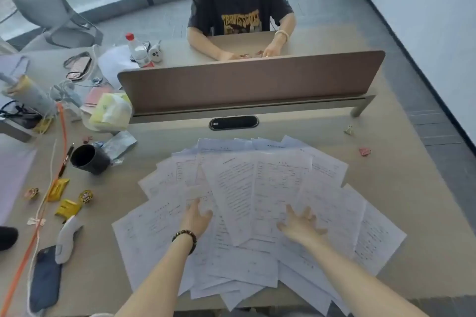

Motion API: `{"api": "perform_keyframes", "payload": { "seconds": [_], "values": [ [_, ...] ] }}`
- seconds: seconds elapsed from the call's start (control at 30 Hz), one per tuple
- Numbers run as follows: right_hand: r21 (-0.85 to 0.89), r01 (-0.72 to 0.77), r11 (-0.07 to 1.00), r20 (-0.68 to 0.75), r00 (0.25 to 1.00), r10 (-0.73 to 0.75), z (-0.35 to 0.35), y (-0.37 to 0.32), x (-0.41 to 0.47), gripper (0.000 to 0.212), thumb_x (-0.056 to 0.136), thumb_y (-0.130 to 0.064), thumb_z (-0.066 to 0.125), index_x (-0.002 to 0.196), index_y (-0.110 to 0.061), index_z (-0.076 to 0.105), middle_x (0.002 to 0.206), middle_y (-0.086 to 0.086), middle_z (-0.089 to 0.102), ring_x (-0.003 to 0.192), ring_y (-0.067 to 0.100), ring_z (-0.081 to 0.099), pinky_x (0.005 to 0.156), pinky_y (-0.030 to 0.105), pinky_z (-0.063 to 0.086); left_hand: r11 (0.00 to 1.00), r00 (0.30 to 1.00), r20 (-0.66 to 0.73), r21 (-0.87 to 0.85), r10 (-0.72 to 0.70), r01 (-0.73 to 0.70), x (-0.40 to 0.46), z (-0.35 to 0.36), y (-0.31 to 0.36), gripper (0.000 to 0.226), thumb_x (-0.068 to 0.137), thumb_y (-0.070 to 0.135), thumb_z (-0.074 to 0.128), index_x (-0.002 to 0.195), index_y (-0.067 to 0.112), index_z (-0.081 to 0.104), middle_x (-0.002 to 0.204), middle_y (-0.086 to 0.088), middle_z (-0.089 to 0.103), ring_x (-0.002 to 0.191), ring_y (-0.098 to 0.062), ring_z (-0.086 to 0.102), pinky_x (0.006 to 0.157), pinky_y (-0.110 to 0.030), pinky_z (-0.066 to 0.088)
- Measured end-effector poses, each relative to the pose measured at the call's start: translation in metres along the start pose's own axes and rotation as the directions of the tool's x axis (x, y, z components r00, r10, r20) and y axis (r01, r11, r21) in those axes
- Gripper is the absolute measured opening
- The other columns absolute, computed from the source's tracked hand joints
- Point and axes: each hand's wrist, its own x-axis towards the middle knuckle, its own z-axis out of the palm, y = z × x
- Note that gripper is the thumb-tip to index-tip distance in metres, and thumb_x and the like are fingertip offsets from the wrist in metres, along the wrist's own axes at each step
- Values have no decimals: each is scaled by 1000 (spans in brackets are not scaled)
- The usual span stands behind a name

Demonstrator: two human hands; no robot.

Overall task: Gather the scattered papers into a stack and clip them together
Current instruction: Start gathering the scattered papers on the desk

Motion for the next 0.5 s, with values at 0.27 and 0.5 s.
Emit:
{"api": "perform_keyframes", "payload": {
  "seconds": [0.27,0.5],
  "values": [
    [-121,6,993,-10,1000,-7,24,-4,11,77,96,-66,31,158,-37,-3,165,23,-20,152,44,-12,111,77,-1,986,984,-62,19,-165,167,1,25,-3,68,91,31,59,150,13,31,157,-16,22,142,-30,30,110,-40,36],
    [-196,54,979,-31,998,-61,36,-17,13,74,101,-56,32,160,-26,0,162,28,-22,151,46,-15,112,76,-5,964,950,-202,69,-238,256,3,23,11,46,90,33,61,128,8,55,150,-21,31,136,-35,37,103,-42,40]
  ]
}}
